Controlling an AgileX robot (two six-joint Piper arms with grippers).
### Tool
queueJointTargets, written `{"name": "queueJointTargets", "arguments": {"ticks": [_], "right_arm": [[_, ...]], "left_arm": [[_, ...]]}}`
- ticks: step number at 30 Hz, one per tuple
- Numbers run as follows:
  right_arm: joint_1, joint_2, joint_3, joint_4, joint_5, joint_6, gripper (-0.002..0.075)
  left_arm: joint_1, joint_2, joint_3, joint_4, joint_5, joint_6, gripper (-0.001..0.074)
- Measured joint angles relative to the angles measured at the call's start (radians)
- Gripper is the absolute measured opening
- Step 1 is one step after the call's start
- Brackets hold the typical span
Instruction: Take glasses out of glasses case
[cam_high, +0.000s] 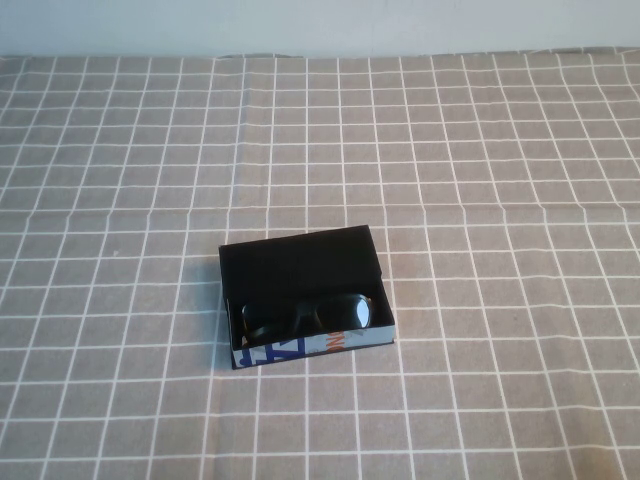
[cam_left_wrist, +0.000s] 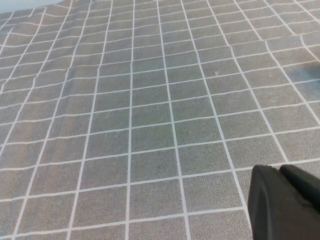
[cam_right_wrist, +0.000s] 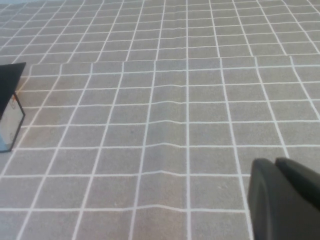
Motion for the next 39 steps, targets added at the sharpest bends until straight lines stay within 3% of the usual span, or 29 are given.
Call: {"name": "queueJointTargets", "arguments": {"ticks": [7,15,24,29,36,39], "right_arm": [[0.000,0.000,0.000,0.150,-0.065,0.000,-0.0018],[0.000,0.000,0.000,0.573,-0.245,0.000,-0.0018],[0.000,0.000,0.000,0.811,-0.282,0.002,-0.0018],[0.000,0.085,-0.118,0.756,-0.113,0.002,-0.0018],[0.000,0.480,-0.456,0.474,0.302,-0.011,-0.0018],[0.000,0.643,-0.577,0.403,0.395,-0.082,-0.0018]], "left_arm": [[0.000,0.000,0.000,0.000,0.000,0.000,-0.0005],[0.000,0.000,0.000,0.000,0.000,0.000,-0.0004],[0.000,0.000,0.000,0.000,0.000,0.000,-0.0004],[0.000,0.000,0.000,0.000,0.000,0.000,-0.0004],[0.000,0.000,0.000,0.000,0.000,0.000,-0.0004],[0.000,0.000,0.000,0.000,0.000,0.000,-0.0004]]}}
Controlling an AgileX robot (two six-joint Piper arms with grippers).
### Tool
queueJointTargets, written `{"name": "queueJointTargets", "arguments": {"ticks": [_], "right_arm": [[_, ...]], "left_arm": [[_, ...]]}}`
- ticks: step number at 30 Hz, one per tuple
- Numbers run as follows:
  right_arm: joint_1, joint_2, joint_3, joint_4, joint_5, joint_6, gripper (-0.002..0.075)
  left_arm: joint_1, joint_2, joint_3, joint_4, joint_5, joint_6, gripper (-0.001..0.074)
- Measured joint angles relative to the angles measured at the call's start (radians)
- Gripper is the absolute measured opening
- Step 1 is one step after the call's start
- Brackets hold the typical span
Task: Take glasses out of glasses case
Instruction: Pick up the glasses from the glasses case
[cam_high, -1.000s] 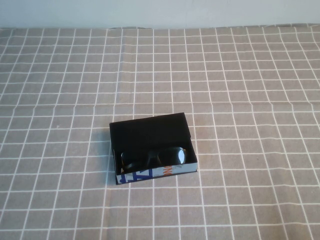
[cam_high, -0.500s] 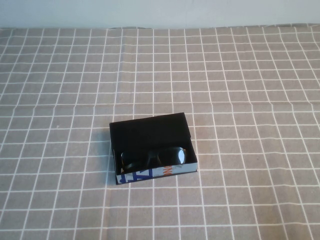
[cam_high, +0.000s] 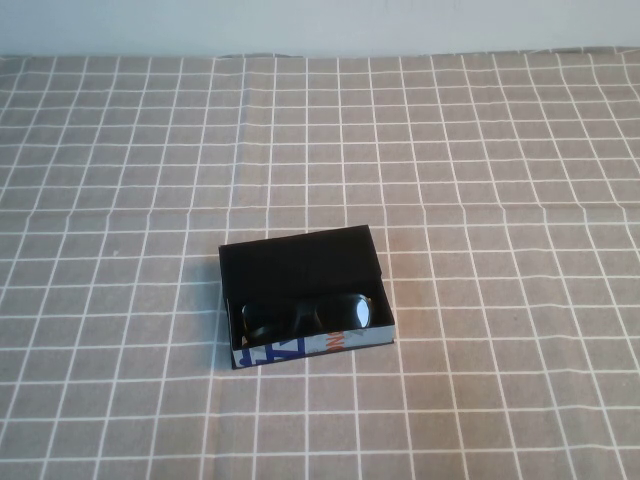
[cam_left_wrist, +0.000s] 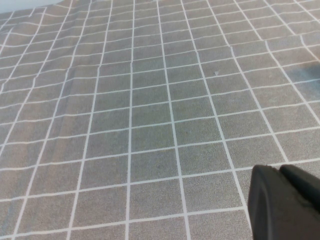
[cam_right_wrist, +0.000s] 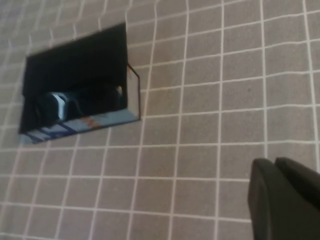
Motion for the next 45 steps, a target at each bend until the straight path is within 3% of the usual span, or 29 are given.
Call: {"name": "queueJointTargets", "arguments": {"ticks": [9,20,30,35,40,45], "right_arm": [[0.020,0.481,-0.339,0.010,0.107,-0.265,-0.0018],[0.290,0.946,-0.774,-0.039,0.185,-0.531,-0.0018],[0.473,1.285,-1.158,-0.133,0.415,-0.801,-0.0011],[0.528,1.399,-1.283,-0.134,0.489,-0.933,0.0083],[0.545,1.487,-1.350,-0.142,0.499,-0.988,0.0269],[0.545,1.534,-1.369,-0.182,0.500,-1.030,0.0322]], "left_arm": [[0.000,0.000,0.000,0.000,0.000,0.000,-0.0004],[0.000,0.000,0.000,0.000,0.000,0.000,-0.0004],[0.000,0.000,0.000,0.000,0.000,0.000,-0.0004],[0.000,0.000,0.000,0.000,0.000,0.000,-0.0004],[0.000,0.000,0.000,0.000,0.000,0.000,-0.0004],[0.000,0.000,0.000,0.000,0.000,0.000,-0.0005]]}}
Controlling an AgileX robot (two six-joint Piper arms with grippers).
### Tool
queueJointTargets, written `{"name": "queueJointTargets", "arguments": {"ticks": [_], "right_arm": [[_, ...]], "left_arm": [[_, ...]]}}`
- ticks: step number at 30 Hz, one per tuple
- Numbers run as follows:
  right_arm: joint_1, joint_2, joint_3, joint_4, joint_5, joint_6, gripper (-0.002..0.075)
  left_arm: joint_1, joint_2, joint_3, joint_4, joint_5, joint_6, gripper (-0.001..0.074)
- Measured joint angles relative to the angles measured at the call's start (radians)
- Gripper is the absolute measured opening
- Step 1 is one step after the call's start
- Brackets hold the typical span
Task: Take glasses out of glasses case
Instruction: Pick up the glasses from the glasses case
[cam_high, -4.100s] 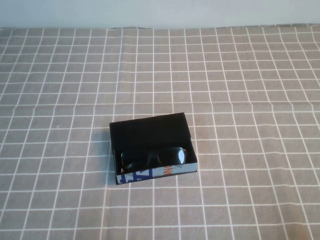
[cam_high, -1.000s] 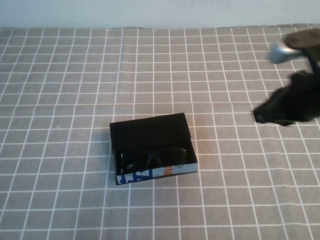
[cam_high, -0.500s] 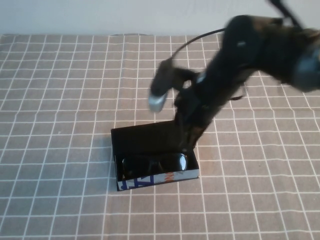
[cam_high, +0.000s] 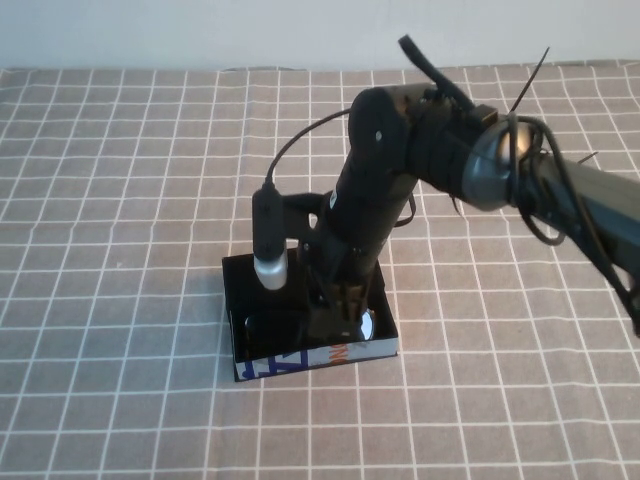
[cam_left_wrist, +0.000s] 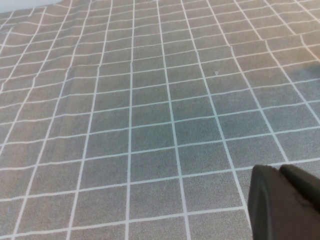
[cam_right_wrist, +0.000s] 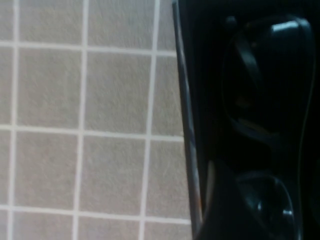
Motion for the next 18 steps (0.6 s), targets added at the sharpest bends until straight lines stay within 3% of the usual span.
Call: {"name": "queueJointTargets", "arguments": {"ticks": [18], "right_arm": [[0.000,0.040,-0.006,-0.027,-0.090,-0.011,0.0306]], "left_arm": [[0.000,0.000,0.000,0.000,0.000,0.000,-0.0004]]}}
